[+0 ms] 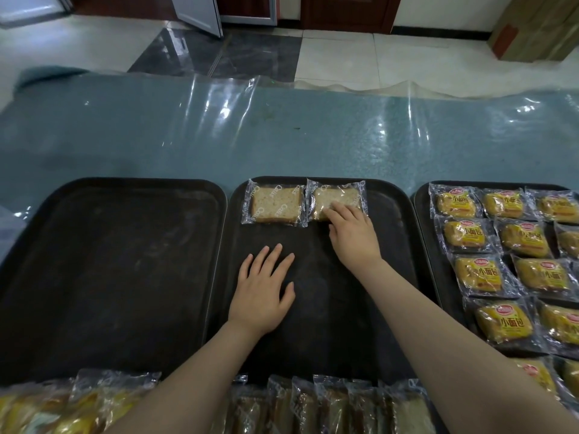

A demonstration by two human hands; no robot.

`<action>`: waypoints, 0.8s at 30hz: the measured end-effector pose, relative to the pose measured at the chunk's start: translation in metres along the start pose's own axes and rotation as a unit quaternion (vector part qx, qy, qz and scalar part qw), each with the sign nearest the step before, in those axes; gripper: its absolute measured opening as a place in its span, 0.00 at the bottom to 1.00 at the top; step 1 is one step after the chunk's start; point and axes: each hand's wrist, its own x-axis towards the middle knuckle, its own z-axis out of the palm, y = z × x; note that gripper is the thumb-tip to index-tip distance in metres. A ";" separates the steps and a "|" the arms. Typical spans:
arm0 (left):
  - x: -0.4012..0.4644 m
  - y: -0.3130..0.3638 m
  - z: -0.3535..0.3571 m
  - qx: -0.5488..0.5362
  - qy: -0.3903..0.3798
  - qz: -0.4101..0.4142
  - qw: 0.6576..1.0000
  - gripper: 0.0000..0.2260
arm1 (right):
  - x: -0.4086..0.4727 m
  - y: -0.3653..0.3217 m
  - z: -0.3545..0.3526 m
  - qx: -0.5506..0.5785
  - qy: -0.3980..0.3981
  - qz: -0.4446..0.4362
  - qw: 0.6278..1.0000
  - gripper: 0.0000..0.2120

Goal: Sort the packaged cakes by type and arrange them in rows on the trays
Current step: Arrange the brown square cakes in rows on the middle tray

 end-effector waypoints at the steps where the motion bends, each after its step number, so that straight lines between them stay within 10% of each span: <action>1: 0.000 0.000 0.000 0.002 -0.001 0.000 1.000 0.26 | 0.001 -0.001 0.000 0.001 -0.002 0.000 1.000 0.20; 24: -0.001 0.002 -0.006 0.016 -0.032 0.002 0.999 0.29 | -0.007 0.013 -0.017 -0.011 -0.094 0.040 0.995 0.26</action>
